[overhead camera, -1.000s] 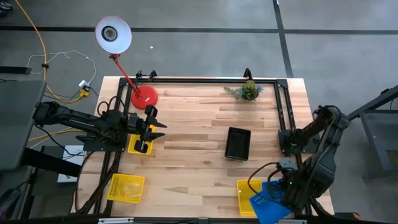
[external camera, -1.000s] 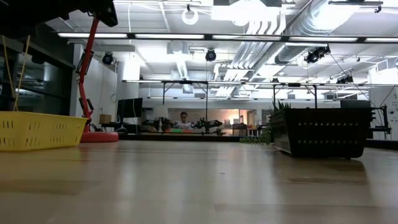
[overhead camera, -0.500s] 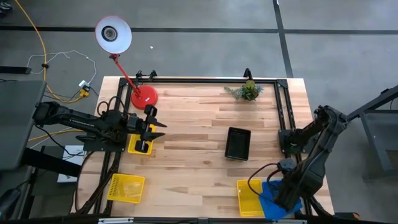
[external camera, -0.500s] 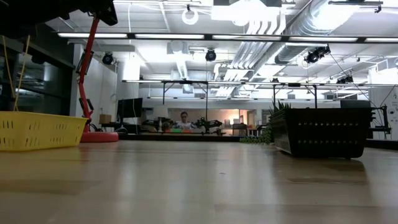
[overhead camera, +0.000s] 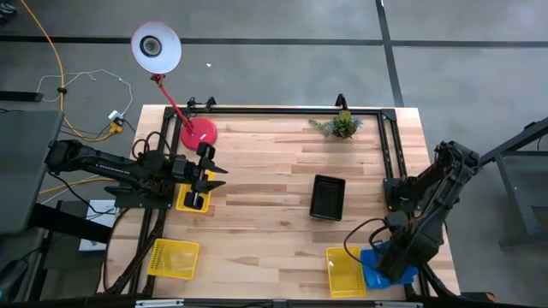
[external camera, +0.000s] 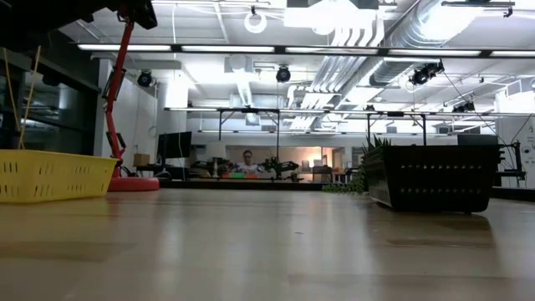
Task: Stack baskets by color
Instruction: Stack the top blue basket on the bottom blue basket
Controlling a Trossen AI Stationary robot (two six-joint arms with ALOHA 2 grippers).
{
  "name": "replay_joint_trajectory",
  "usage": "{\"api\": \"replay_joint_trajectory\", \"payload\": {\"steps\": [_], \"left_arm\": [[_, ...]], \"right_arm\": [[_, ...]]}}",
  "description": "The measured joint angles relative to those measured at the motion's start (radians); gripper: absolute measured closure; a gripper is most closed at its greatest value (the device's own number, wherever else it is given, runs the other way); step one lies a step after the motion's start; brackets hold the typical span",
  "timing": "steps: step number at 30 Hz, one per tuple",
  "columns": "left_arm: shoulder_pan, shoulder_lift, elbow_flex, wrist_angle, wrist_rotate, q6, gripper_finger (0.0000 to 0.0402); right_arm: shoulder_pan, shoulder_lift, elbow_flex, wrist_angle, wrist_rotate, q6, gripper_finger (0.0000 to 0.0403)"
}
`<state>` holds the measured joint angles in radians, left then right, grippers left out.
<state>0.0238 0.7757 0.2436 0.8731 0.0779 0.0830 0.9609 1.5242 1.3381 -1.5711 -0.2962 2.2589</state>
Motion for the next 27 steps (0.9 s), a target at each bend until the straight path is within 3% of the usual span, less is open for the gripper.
{"api": "replay_joint_trajectory", "payload": {"steps": [5, 18, 27], "left_arm": [[0.000, 0.000, 0.000, 0.001, -0.002, 0.010, 0.0280], [0.000, 0.000, 0.000, 0.001, -0.003, 0.023, 0.0280], [0.000, 0.000, 0.000, 0.001, -0.003, 0.022, 0.0280]], "right_arm": [[-0.013, -0.013, -0.053, -0.001, 0.029, 0.001, 0.0403], [-0.097, -0.013, -0.052, 0.000, 0.312, -0.041, 0.0403], [-0.094, -0.013, -0.052, 0.000, 0.349, -0.043, 0.0398]]}}
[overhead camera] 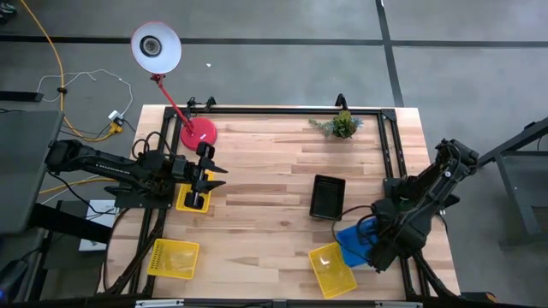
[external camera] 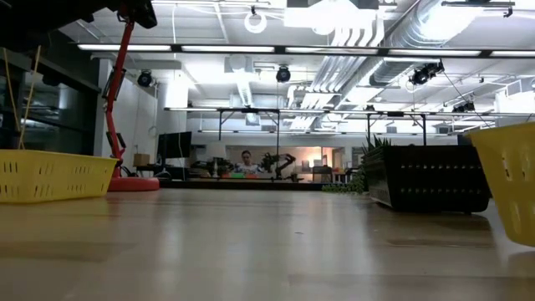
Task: Stack baskets by color
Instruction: Stack the top blue basket on the bottom blue basket, then stack the bottom left yellow basket on the top yellow basket
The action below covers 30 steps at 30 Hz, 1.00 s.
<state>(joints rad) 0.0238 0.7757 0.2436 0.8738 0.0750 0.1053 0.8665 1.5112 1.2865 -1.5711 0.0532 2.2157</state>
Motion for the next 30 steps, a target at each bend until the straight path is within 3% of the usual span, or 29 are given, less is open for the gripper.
{"api": "replay_joint_trajectory", "payload": {"steps": [14, 18, 25, 30], "left_arm": [[0.000, 0.000, 0.000, -0.001, 0.001, -0.023, 0.0280], [0.000, 0.000, 0.000, -0.001, 0.001, -0.024, 0.0280], [0.000, 0.000, 0.000, -0.001, 0.001, -0.023, 0.0280], [0.000, 0.000, 0.000, -0.001, 0.001, -0.023, 0.0280]], "right_arm": [[0.000, 0.023, 0.000, 0.000, 0.018, -0.018, 0.0381], [0.000, 0.023, 0.000, 0.000, 0.025, -0.018, 0.0334], [-0.003, 0.016, 0.002, 0.000, 0.000, -0.068, 0.0216], [0.010, 0.014, 0.043, 0.001, 0.041, -0.113, 0.0176]]}}
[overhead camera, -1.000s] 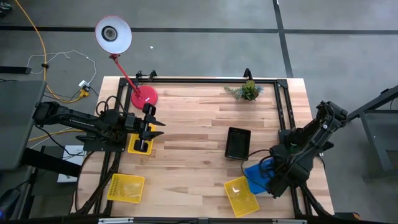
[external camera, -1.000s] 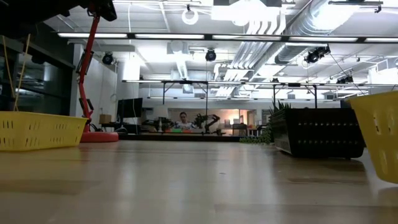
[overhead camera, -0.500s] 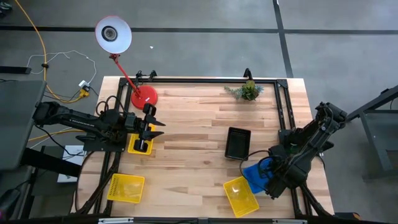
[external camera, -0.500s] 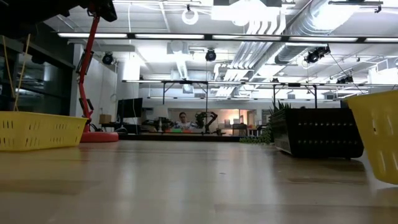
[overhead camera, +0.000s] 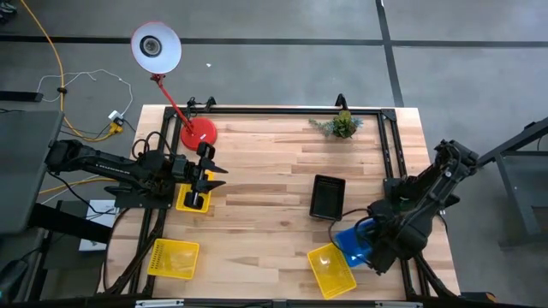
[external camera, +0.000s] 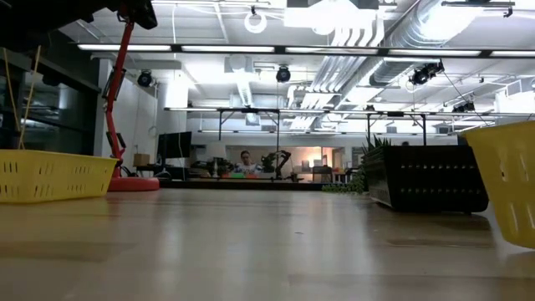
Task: Stack baskets by color
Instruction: Stack the bottom left yellow basket on the top yellow basket
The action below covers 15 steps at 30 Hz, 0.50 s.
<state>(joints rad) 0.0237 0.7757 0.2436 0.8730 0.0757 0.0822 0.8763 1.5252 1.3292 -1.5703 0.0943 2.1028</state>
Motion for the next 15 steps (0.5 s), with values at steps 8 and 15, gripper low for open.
{"api": "replay_joint_trajectory", "payload": {"steps": [8, 15], "left_arm": [[0.000, 0.000, 0.000, 0.000, 0.002, -0.005, 0.0280], [0.000, 0.000, 0.000, 0.000, 0.002, -0.028, 0.0280]], "right_arm": [[0.059, 0.009, -0.062, 0.179, 0.196, 0.037, 0.0178], [-0.068, 0.010, -0.214, 0.870, 0.447, -0.521, 0.0178]]}}
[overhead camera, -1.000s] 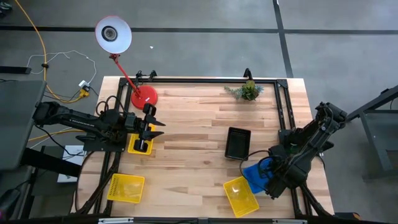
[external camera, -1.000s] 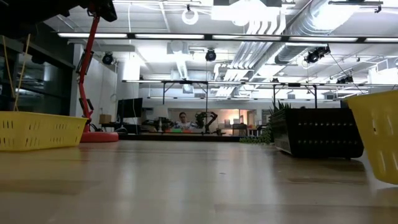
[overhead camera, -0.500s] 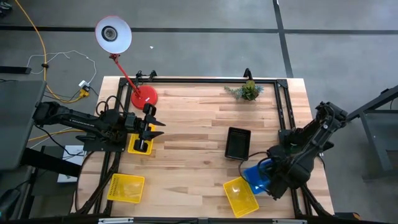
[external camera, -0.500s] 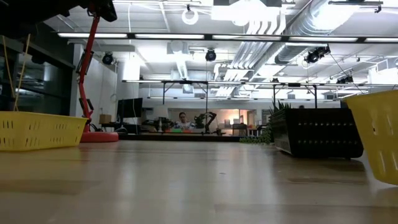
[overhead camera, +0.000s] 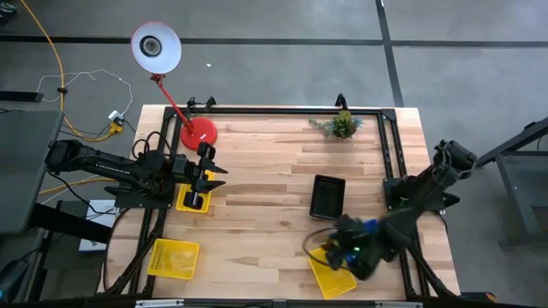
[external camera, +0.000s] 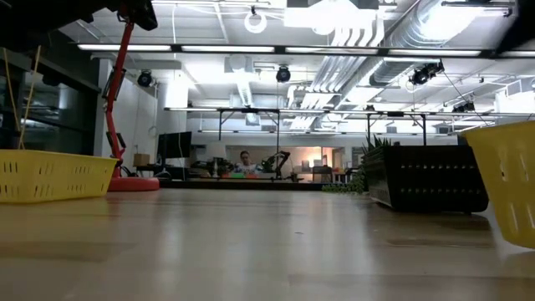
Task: Stack baskets by color
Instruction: Stack the bottom left yellow basket on the top yellow basket
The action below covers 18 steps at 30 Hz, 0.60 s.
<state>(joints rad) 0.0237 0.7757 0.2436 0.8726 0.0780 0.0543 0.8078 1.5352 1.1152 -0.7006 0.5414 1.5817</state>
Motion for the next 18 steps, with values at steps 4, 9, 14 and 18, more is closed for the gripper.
{"api": "replay_joint_trajectory", "payload": {"steps": [4, 9, 14, 18], "left_arm": [[0.000, 0.000, 0.000, 0.000, 0.000, -0.004, 0.0280], [0.000, 0.000, 0.000, -0.003, 0.001, -0.028, 0.0280], [0.000, 0.000, 0.000, -0.028, 0.008, -0.073, 0.0280], [0.000, 0.000, 0.000, -0.039, 0.008, -0.087, 0.0280]], "right_arm": [[-0.111, 0.000, -0.013, 0.296, 0.084, -0.491, 0.0178], [-0.194, 0.002, -0.013, 0.665, 0.199, -1.159, 0.0178], [-0.273, 0.047, -0.039, 0.949, 0.149, -1.519, 0.0178], [-0.347, 0.065, -0.145, 1.102, 0.024, -1.556, 0.0178]]}}
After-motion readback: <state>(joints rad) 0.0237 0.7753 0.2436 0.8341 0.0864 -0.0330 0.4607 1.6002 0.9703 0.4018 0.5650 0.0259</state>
